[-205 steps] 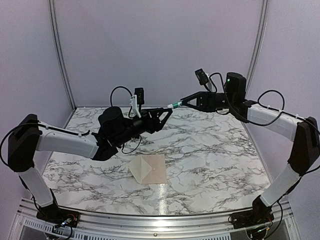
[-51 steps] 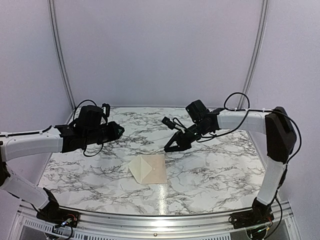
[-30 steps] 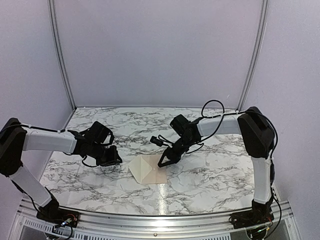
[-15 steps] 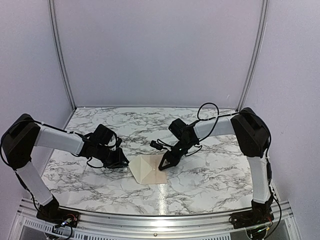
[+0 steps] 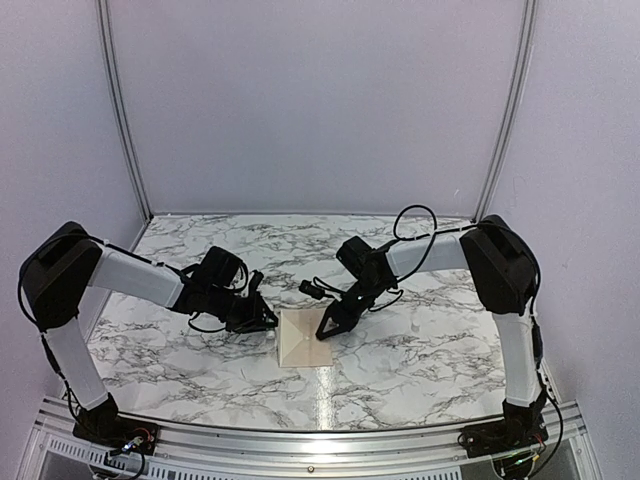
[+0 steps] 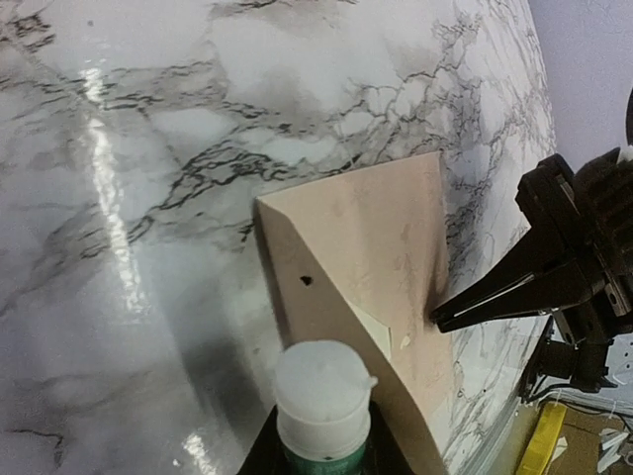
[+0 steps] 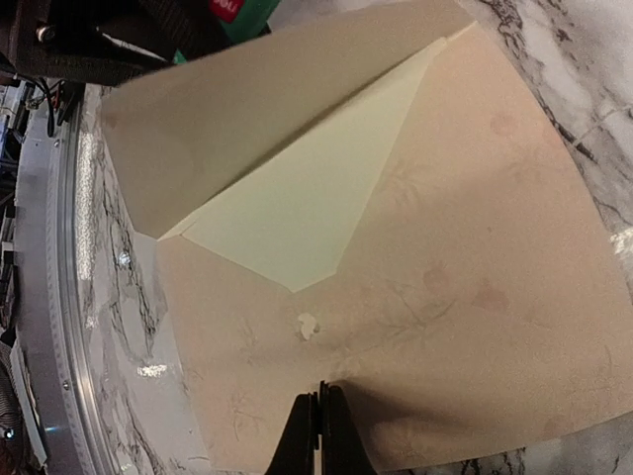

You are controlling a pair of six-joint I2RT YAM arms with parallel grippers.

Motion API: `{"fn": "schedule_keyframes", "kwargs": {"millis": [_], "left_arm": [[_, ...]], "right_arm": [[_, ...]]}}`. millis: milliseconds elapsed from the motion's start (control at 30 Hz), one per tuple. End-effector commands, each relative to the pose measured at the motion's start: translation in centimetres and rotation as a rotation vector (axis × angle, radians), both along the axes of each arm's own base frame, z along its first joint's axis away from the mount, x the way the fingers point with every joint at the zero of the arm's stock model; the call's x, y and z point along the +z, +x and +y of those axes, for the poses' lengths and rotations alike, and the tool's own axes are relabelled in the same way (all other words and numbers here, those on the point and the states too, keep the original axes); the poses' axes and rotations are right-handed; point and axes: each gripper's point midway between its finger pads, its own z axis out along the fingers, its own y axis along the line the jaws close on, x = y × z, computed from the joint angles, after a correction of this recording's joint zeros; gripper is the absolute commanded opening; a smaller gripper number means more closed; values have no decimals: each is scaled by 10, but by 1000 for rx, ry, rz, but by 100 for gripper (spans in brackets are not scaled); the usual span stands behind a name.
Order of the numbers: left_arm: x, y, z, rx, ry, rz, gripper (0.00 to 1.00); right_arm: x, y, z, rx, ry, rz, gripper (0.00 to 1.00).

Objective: Place the letter into the envelope and seal it

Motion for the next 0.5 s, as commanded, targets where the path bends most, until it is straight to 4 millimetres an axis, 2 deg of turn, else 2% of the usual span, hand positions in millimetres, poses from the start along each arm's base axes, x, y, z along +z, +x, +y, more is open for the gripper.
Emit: {"fn": "schedule_keyframes", "kwargs": {"millis": [0, 233, 467], "left_arm": [[14, 5, -31, -61, -60, -44, 0], [1, 1, -52, -99, -50, -21, 0], [-16, -6, -49, -101, -24, 14, 0]], "right_arm": [[-14, 1, -1, -2, -42, 3, 1], [-14, 1, -2, -3, -46, 7, 1], [-6, 2, -1, -1, -34, -6, 1]]}}
